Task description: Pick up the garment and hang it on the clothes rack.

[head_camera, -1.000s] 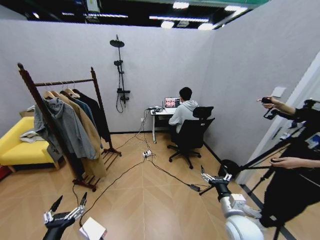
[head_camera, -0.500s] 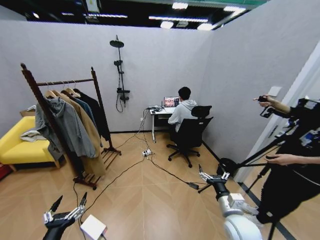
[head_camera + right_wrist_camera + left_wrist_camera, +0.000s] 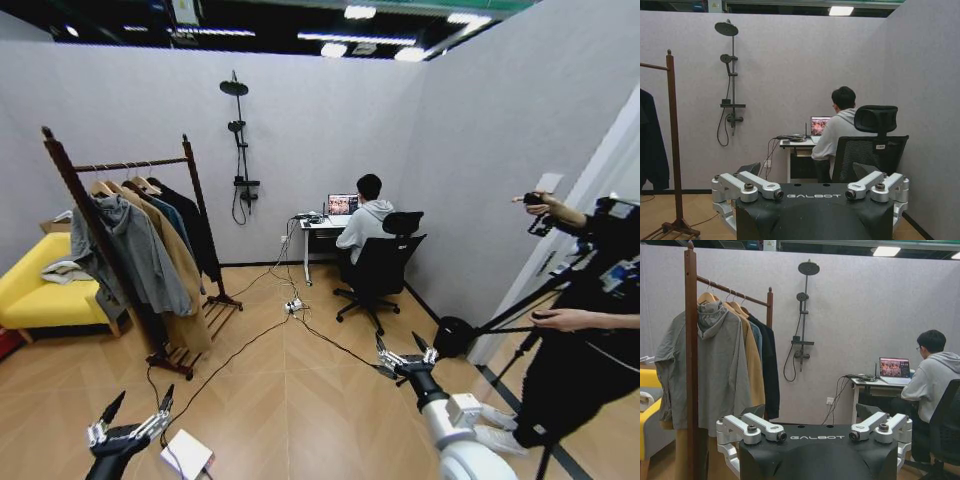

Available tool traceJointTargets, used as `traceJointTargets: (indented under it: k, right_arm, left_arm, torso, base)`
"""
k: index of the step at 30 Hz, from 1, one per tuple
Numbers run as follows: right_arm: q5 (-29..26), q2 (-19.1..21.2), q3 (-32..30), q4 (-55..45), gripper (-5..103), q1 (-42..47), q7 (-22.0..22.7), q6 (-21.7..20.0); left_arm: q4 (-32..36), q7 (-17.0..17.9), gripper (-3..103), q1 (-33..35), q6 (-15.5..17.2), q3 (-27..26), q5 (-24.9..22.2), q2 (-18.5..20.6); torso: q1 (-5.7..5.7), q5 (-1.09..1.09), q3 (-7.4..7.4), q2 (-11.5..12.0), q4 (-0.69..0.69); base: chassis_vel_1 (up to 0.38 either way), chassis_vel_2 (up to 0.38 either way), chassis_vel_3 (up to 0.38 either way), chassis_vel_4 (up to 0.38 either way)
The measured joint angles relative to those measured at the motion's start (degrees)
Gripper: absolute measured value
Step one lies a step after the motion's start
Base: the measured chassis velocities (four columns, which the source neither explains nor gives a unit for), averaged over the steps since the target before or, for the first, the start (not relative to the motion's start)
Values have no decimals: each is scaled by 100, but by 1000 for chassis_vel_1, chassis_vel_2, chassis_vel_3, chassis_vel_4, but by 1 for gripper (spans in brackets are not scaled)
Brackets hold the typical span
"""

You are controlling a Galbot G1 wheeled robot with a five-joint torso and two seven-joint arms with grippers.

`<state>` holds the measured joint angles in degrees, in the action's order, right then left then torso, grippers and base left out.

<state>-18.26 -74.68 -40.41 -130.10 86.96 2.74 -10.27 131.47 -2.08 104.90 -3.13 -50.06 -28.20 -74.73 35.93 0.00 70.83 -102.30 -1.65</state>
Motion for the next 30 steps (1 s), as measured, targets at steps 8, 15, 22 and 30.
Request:
traceJointTargets:
  k: [8, 15, 22, 30]
  right_arm:
    - [-519, 187, -868, 160, 100, 10, -237, 166]
    - [-787, 146, -901, 164, 100, -131, -127, 57]
    - [-744, 136, -835, 122, 100, -205, -98, -298]
    - [-703, 141, -838, 117, 100, -208, -108, -350]
  left_arm:
    - [0, 0, 100, 0, 0, 0, 0, 0]
    - [0, 0, 100, 0, 0, 0, 0, 0]
    - [0, 0, 100, 0, 0, 0, 0, 0]
    - [0, 0, 100, 0, 0, 0, 0, 0]
  torso:
    - [0, 1, 0, 0, 1]
    - [0, 0, 0, 0, 0]
    - [0, 0, 0, 0, 0]
    - [0, 0, 0, 0, 0]
  base:
    - [0, 0, 0, 0]
    - [0, 0, 0, 0]
    - [0, 0, 0, 0]
    - [0, 0, 0, 0]
